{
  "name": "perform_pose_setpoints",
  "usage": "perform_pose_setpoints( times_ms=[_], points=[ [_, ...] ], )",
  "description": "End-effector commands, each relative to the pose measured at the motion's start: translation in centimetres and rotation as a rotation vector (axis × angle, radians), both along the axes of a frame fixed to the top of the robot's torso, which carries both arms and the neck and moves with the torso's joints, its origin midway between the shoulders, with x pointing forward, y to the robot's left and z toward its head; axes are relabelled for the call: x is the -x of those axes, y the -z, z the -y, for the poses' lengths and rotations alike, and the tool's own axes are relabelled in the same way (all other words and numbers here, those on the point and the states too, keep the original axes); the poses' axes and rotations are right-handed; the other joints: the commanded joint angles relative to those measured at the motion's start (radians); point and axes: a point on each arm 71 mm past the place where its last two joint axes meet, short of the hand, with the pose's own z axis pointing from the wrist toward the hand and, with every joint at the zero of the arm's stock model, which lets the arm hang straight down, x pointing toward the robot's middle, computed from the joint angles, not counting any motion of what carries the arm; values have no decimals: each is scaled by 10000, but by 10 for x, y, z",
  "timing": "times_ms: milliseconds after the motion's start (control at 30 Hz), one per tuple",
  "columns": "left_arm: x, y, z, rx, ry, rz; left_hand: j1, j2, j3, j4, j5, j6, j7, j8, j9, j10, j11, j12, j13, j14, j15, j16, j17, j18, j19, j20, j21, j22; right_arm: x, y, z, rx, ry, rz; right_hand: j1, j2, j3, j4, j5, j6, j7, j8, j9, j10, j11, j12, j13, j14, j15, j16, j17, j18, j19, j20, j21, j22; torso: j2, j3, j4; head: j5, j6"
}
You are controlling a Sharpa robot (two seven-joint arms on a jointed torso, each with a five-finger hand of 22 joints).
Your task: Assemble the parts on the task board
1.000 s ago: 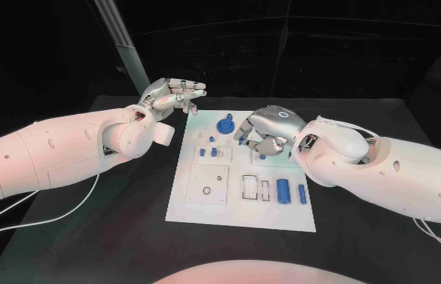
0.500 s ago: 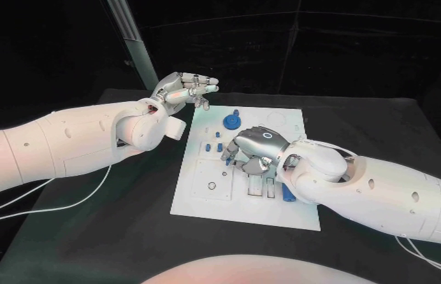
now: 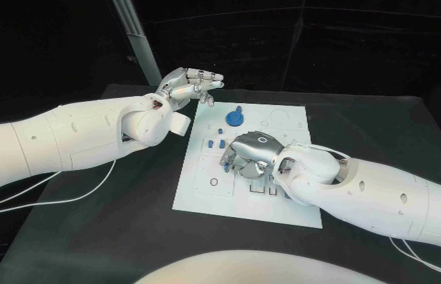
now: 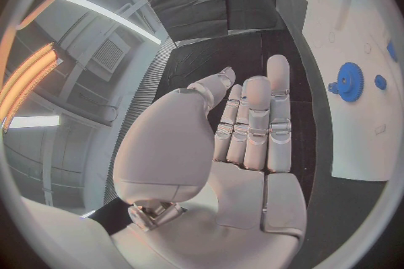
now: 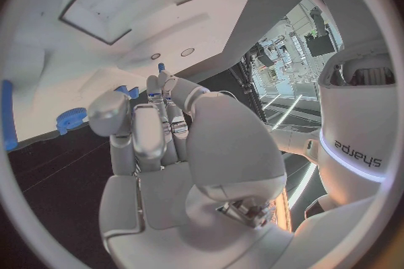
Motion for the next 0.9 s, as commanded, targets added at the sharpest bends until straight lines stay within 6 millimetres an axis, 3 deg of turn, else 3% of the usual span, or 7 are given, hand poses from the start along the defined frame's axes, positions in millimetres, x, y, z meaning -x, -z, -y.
perform_pose_setpoints(
  times_ms=[33,900],
  points=[
    [0,-1,1,96,86,20,31,83,-39,-21,-12,-49,9,16,-15,-26,65,51,-3,-58,29,-64,-9,61,-85,-1,-42,-9,1,1,-2,287,-192,103,-48,-60,49,-7,43,-10,35,-13,1,-16,40,-35,4,250,-39,41,-9,-152,39,16,30,-8,1,13,-1,35,-35],
    [-1,-1,1,96,126,-21,32,81,-45,-24,-13,-57,12,14,-16,-34,68,52,-5,-65,30,-69,-22,60,-85,0,-46,-13,-1,6,-6,929,-154,521,-110,-86,59,12,13,-11,42,-6,1,-14,47,-42,9,246,-28,48,-21,-151,24,25,39,-5,-1,4,-11,43,-89]
  ],
)
